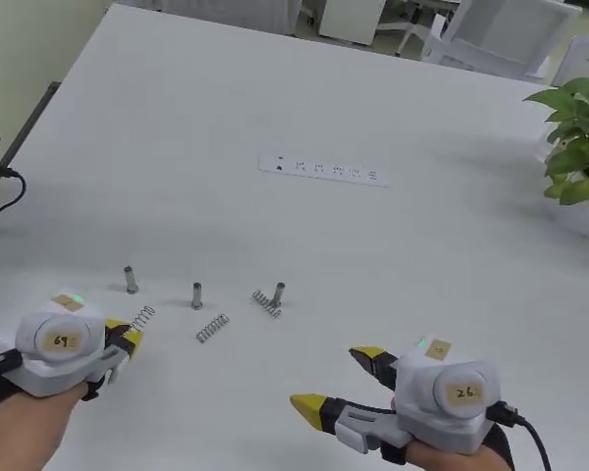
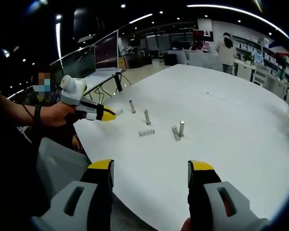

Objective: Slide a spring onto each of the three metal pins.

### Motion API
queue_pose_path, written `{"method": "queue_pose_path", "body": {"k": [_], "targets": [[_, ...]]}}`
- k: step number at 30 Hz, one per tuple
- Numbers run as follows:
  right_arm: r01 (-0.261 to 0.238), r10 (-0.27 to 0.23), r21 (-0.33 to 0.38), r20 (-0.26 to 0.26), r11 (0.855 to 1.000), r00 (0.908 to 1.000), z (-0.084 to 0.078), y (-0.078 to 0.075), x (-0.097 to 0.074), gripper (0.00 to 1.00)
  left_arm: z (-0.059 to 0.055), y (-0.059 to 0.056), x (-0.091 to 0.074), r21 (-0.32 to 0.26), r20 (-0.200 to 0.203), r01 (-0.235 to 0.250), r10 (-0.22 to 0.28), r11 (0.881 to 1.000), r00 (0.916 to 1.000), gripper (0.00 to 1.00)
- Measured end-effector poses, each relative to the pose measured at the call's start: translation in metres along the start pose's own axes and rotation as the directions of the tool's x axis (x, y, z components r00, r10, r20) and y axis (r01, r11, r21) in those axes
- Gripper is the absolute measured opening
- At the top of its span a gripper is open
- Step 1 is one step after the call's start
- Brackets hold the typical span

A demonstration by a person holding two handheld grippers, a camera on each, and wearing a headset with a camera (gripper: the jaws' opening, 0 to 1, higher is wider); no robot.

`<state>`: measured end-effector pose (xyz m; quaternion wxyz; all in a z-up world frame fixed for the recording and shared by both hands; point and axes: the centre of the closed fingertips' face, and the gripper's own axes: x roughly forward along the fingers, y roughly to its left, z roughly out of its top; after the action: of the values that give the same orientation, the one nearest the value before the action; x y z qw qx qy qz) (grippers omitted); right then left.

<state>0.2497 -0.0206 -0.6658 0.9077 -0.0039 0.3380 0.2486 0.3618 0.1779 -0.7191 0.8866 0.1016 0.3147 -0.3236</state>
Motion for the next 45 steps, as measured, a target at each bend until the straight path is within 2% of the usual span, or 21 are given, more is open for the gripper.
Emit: {"method": "queue_pose_path", "body": {"k": [11, 18, 26, 36, 40, 45], "targets": [[-0.051, 0.050, -0.016, -0.006, 0.999, 0.9987, 0.004, 0.004, 0.008, 0.59, 0.008, -0.005, -0.016, 0.008, 0.038, 0.001, -0.001, 1.000, 0.9993, 0.02], [-0.077, 0.077, -0.035, -0.004, 0.996, 0.9970, 0.011, 0.008, 0.013, 0.58, 0.017, -0.013, -0.026, 0.027, 0.066, 0.017, -0.019, 0.999, 0.9977, 0.02], [-0.107, 0.107, -0.033, 0.002, 0.994, 0.9942, 0.013, 0.014, 0.019, 0.57, 0.018, -0.017, -0.031, 0.036, 0.077, 0.027, -0.029, 0.999, 0.9966, 0.02], [-0.155, 0.155, -0.049, 0.005, 0.987, 0.9879, 0.021, 0.025, 0.027, 0.54, 0.027, -0.038, -0.038, 0.085, 0.096, 0.059, -0.067, 0.995, 0.9931, 0.02], [-0.179, 0.180, -0.069, 0.003, 0.981, 0.9837, 0.026, 0.032, 0.033, 0.53, 0.034, -0.056, -0.040, 0.119, 0.109, 0.088, -0.101, 0.989, 0.9888, 0.02], [-0.204, 0.206, -0.070, 0.020, 0.976, 0.9784, 0.034, 0.040, 0.037, 0.50, 0.040, -0.072, -0.040, 0.164, 0.116, 0.120, -0.139, 0.979, 0.9834, 0.02]]}}
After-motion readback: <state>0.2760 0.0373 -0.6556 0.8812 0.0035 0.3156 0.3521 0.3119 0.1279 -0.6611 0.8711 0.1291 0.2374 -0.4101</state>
